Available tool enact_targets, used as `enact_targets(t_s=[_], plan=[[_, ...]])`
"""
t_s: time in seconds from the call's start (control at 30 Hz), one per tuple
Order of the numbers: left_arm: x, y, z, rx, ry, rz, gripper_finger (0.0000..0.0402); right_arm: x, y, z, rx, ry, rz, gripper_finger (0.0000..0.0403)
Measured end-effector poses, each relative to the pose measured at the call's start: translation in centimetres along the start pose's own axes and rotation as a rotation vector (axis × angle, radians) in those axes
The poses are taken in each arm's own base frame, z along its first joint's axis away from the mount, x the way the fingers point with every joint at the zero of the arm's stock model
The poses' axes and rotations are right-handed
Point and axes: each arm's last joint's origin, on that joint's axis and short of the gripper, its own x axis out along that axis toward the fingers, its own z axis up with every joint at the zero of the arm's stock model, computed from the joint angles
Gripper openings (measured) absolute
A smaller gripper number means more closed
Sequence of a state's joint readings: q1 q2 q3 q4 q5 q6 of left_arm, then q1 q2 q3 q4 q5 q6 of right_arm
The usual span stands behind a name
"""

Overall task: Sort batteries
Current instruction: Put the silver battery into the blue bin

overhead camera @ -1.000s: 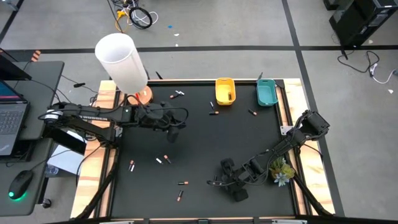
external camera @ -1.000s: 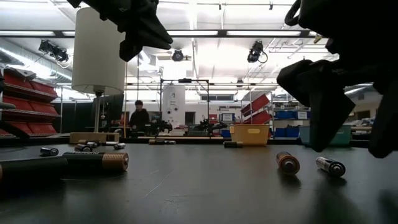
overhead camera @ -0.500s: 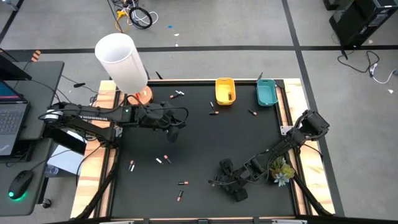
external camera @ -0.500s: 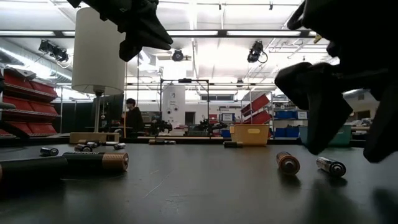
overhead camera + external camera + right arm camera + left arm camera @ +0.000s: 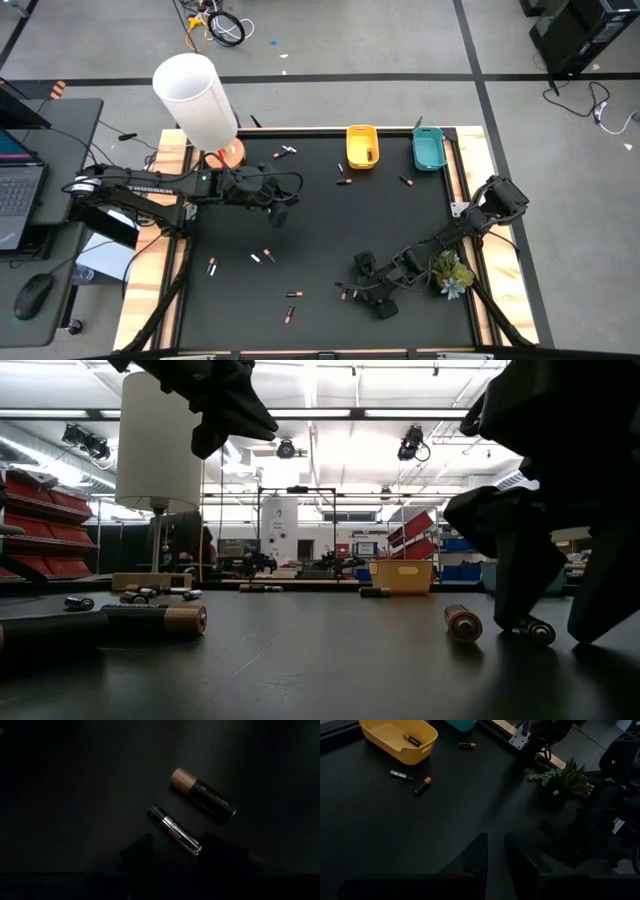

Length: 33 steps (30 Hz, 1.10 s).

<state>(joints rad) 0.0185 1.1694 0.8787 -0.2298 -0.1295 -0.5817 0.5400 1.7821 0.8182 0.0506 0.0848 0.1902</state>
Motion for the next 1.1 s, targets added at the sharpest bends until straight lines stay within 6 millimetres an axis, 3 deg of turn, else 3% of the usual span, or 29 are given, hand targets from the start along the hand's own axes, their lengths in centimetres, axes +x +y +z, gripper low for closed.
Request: enact_targets(t_s=[0.27,0.47,0.9,1.1], plan=[[0.0,0.0,0.0,-0.058,-0.001,-0.001,0.0078,0.0,0.1,-0.4,0.019,-0.009,0.010,0.0150],[0.0,0.0,0.0,-0.077,-0.001,-0.002,0.0078,0.1,0.0,-0.5,0.040,-0.008,0.011,0.0146],[0.0,0.0,0.1,-0.168,-0.017,0.009,0.0080,-0.1,0.4,-0.4,0.134,0.005,0.051,0.0189],[0.1,0.0,0.1,-0.217,-0.026,0.014,0.0094,-0.3,2.1,-0.7,0.219,0.004,0.071,0.0239]])
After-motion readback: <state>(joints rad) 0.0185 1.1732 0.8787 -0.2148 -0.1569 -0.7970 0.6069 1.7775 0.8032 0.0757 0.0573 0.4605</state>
